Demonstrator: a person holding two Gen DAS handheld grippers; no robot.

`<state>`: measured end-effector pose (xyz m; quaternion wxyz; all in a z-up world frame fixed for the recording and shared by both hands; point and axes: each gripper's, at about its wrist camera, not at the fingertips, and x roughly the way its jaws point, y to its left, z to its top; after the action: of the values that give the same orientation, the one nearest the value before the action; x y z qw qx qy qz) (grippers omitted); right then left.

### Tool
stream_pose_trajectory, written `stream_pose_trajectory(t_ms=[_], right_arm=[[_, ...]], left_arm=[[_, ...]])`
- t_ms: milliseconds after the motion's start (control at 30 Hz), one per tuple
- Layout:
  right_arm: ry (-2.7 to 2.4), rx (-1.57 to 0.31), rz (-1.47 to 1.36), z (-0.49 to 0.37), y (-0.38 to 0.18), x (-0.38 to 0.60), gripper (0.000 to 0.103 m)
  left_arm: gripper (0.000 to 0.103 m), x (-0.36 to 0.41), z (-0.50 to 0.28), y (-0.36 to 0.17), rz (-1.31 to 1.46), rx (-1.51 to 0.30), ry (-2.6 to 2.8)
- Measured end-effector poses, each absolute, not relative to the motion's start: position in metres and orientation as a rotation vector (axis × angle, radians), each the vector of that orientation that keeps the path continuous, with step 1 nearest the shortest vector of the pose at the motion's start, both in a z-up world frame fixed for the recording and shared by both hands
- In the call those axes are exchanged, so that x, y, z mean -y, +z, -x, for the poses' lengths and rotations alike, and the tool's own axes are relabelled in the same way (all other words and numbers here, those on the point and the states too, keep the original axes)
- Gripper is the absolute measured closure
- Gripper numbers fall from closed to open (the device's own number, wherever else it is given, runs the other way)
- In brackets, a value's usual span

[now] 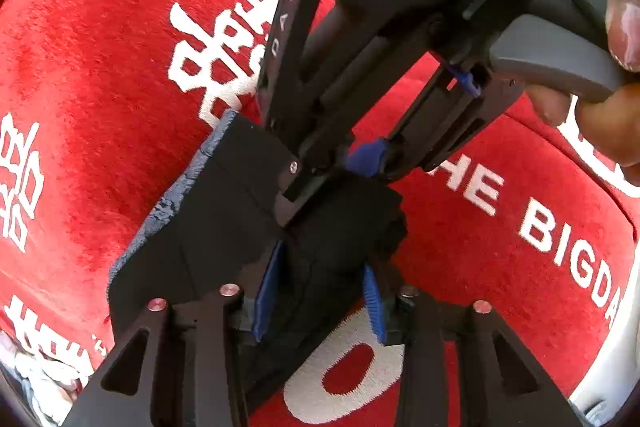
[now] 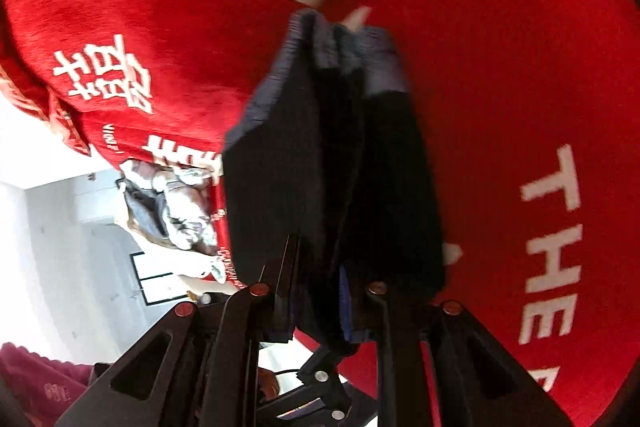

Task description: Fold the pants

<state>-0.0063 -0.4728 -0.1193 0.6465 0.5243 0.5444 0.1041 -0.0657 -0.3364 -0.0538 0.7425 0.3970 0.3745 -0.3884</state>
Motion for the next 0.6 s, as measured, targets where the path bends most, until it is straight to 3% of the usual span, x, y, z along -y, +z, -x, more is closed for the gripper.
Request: stream_pose_trajectory(t_ms=[67, 267, 300, 333, 367, 500, 600], right_arm=[[0.234, -1.237, -1.202, 0.008, -0.121, 0.474, 0.083], [0.151, -1.279, -1.07, 0.003, -0.1, 0.462, 0.078], [0.132, -1.284, -1.042, 0.002, -0.097, 0.46, 0.076], [0.114, -1.288, -1.014, 0.002, -0.093, 0.456, 0.075], [0.086, -1.293, -0.966, 0.002, -0.087, 0.453, 0.072], [-0.017, -1.32, -0.819, 0.006, -0.074, 0.439, 0.057], [-0.066, -1.326, -0.828, 0.013, -0.071, 0.434, 0.055]], left_arm=[[0.047, 0.333, 0.064, -0.048, -0.845, -0.845, -0.878], [0.045, 0.309, 0.057, -0.03, -0.807, -0.896, -0.882], [0.041, 0.303, 0.055, -0.026, -0.793, -0.907, -0.88], [0.022, 0.297, 0.052, -0.022, -0.771, -0.924, -0.876], [0.013, 0.293, 0.049, -0.019, -0.747, -0.94, -0.868], [0.013, 0.264, 0.028, -0.018, -0.673, -1.022, -0.791], [0.013, 0.248, 0.007, -0.023, -0.624, -1.095, -0.738]])
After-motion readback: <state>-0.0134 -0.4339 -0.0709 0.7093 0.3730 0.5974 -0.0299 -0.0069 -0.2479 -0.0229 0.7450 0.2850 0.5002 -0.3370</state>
